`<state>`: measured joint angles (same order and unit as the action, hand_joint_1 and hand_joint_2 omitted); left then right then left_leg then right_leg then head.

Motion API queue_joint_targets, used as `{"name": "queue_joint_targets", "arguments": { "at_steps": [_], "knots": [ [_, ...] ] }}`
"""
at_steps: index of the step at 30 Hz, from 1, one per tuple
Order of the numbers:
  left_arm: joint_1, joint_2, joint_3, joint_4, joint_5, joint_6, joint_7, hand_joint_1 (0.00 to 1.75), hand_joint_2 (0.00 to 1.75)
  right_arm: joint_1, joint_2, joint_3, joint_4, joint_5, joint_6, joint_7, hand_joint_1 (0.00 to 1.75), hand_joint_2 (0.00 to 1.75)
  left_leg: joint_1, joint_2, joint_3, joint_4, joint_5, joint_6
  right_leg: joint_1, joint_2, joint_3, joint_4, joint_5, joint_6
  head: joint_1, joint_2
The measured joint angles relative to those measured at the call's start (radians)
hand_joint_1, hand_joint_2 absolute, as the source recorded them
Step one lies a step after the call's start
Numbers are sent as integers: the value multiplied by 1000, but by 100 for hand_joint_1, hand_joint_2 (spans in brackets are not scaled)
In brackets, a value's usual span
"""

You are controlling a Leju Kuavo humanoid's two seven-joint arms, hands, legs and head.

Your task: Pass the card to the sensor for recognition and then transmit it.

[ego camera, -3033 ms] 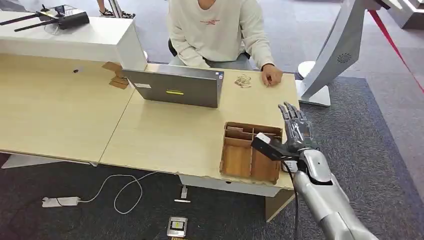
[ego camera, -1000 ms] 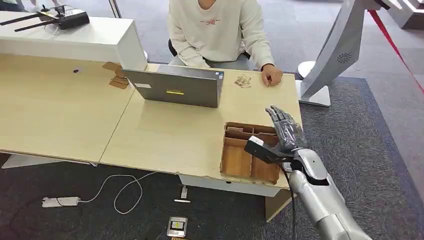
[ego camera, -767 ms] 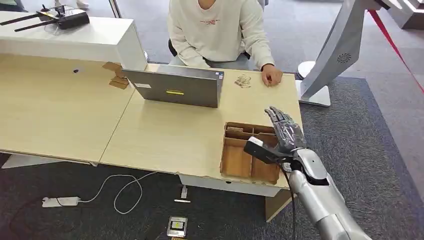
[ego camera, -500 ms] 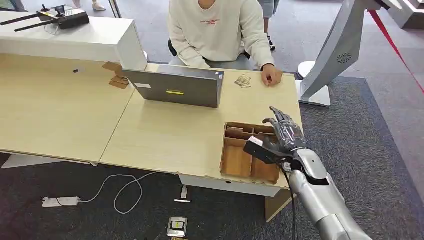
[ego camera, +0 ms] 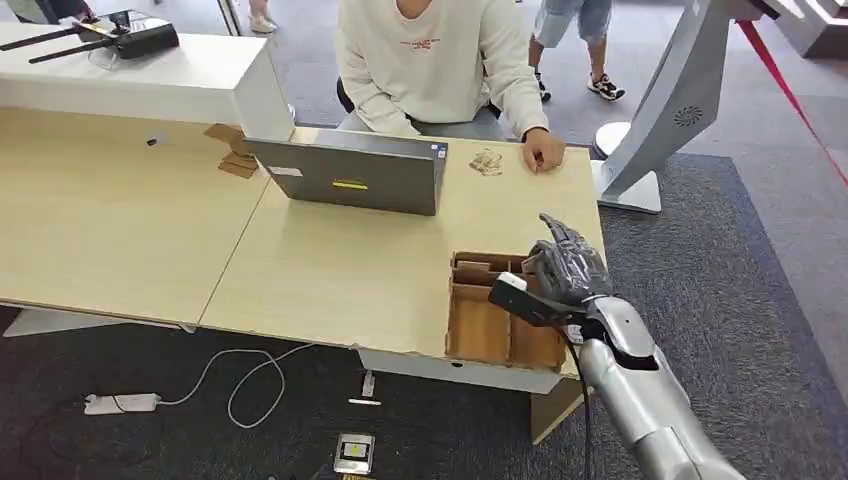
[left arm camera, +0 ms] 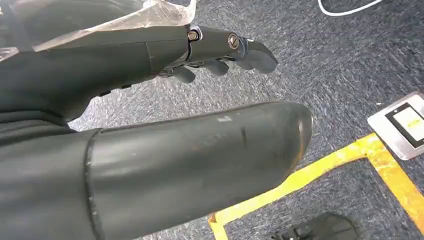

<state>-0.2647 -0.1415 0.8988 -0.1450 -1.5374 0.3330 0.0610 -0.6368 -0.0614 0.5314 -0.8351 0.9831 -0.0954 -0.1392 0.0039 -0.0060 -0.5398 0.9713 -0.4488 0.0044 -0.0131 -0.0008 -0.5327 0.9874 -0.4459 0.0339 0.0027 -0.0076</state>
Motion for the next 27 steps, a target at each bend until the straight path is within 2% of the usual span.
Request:
{"name": "queue_joint_targets", "arguments": {
  "at_steps": [6, 12, 16, 22, 27],
  "knots": [
    [-3, 0, -3, -1, -1, 3, 0, 0, 0, 0, 0, -2, -15, -5, -40, 0, 175, 175, 0, 0, 0, 0, 0, 0, 0, 0, 0, 0, 0, 0, 0, 0],
    [-2, 0, -18, -1, -1, 17, -8, 0, 0, -22, 1, -39, -53, -64, -202, -6, 175, 175, 0, 0, 0, 0, 0, 0, 0, 0, 0, 0, 0, 0, 0, 0],
    [-1, -1, -23, -1, -1, 24, -9, 0, 0, -65, -2, -82, -77, -100, -285, -13, 175, 175, 0, 0, 0, 0, 0, 0, 0, 0, 0, 0, 0, 0, 0, 0],
    [-1, -5, -46, -1, -2, 25, -2, 0, 0, -115, -16, -146, -104, -123, -324, -21, 175, 175, 0, 0, 0, 0, 0, 0, 0, 0, 0, 0, 0, 0, 0, 0],
    [-4, -9, -77, -2, -2, 24, 10, 0, 0, -122, -24, -176, -116, -118, -323, -20, 175, 175, 0, 0, 0, 0, 0, 0, 0, 0, 0, 0, 0, 0, 0, 0]
  ]
}}
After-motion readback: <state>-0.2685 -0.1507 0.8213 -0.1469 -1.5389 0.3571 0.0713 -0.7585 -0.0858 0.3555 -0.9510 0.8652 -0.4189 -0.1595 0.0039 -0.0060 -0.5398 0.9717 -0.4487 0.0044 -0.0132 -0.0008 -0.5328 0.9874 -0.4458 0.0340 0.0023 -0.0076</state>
